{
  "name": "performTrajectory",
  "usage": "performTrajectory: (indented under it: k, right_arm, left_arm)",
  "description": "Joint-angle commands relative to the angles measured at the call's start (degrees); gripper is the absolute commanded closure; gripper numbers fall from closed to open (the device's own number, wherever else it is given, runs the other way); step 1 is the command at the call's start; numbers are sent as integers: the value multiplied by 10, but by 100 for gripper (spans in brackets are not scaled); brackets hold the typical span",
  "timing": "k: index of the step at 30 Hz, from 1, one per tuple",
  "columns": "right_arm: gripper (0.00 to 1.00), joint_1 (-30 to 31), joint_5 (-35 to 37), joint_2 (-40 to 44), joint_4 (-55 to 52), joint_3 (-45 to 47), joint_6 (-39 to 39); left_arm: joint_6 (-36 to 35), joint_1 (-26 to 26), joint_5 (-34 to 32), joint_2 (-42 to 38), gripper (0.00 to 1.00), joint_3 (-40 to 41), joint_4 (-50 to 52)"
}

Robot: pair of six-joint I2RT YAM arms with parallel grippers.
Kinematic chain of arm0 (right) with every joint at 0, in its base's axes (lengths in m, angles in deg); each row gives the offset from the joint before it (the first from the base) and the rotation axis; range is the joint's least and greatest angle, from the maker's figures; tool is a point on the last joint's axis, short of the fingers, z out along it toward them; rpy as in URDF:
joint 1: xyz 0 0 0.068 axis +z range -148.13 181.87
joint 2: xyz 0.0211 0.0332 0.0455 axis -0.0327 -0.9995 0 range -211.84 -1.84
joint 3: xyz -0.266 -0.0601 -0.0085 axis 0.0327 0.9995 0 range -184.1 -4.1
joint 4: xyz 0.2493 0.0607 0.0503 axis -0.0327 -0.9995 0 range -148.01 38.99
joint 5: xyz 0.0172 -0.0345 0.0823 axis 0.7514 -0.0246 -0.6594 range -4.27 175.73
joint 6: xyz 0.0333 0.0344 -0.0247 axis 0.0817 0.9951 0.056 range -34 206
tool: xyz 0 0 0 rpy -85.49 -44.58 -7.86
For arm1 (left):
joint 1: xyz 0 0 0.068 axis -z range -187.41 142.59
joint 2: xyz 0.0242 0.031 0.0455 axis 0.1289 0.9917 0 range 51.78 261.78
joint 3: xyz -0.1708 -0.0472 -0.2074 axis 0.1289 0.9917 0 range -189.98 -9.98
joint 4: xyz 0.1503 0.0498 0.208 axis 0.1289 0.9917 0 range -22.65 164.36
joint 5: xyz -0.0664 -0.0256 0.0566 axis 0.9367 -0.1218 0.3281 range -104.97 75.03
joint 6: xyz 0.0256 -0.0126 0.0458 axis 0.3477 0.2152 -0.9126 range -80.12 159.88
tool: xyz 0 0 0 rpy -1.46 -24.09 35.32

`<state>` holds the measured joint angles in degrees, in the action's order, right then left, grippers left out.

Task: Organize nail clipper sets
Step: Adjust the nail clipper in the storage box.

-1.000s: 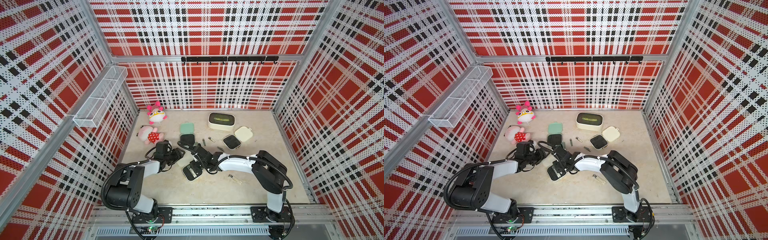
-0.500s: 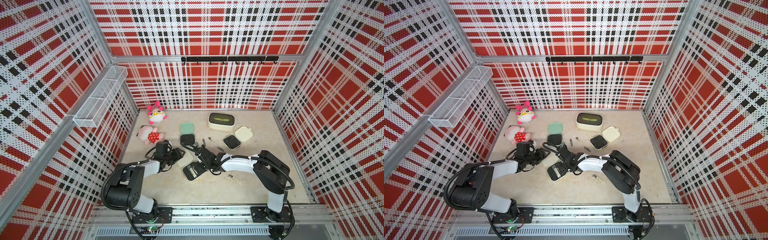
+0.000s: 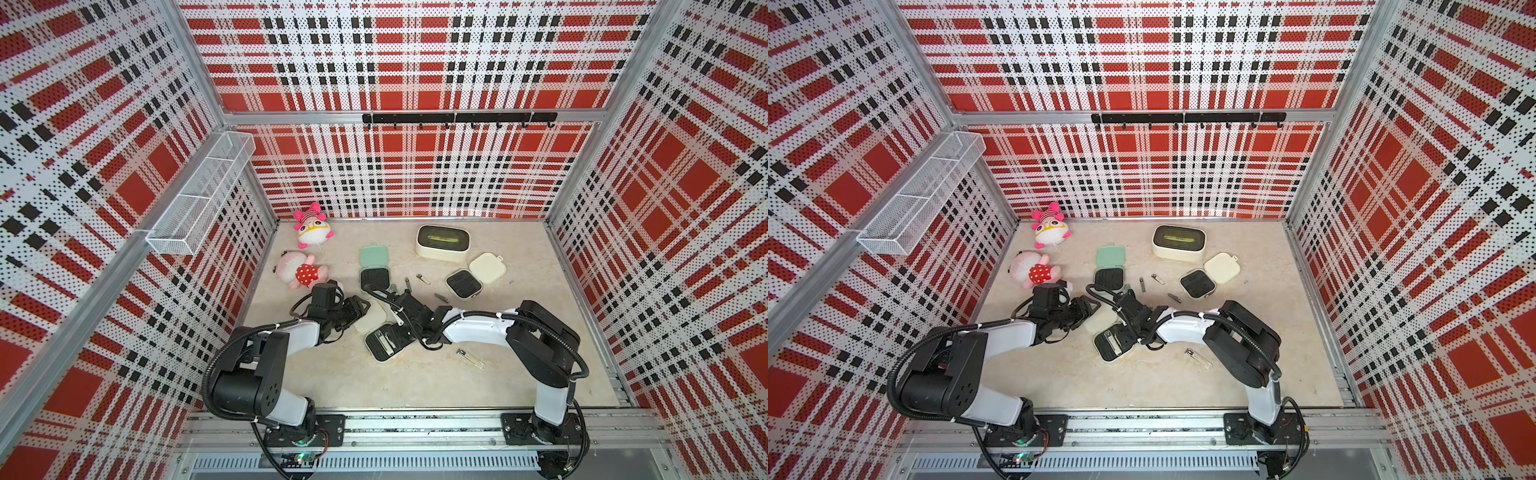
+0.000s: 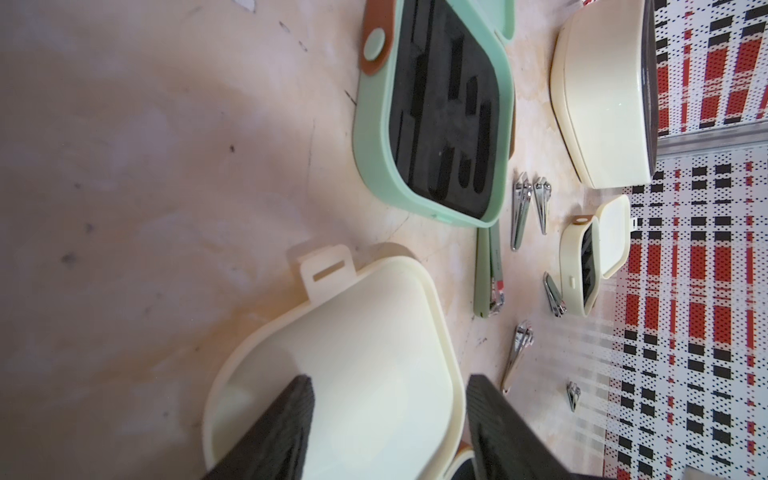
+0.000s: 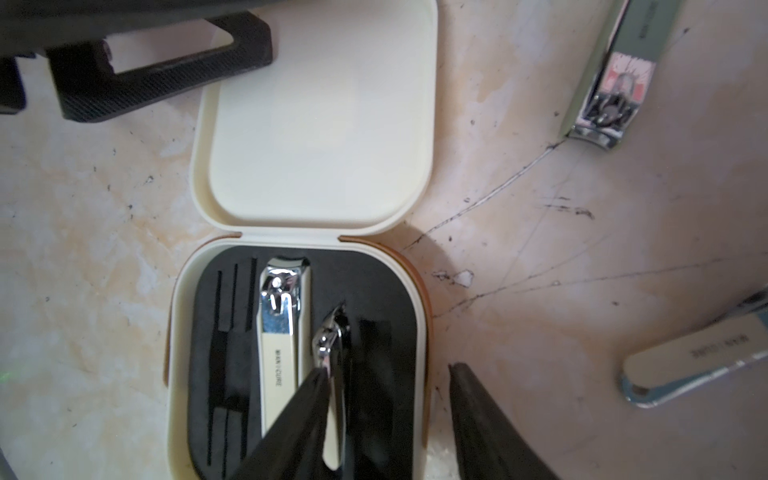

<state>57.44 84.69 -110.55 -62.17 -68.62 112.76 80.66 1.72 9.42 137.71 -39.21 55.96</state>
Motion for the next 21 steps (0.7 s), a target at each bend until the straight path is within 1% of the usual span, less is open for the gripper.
performTrajectory:
  k: [1, 10, 16, 21]
  right_arm:
    - [55, -4, -2, 7, 8, 9, 2]
    - [62, -4, -7, 3, 15, 17, 6]
    - [61, -4, -9, 6, 18, 22, 8]
    - [57, -4, 3, 22, 8, 13, 7]
  left_arm:
    - [-5, -1, -5, 12, 36, 9, 50]
    - [-5, -1, -4, 12, 36, 9, 50]
    - [-5, 0, -4, 11, 36, 9, 50]
    - [-4, 2, 0, 12, 36, 6, 50]
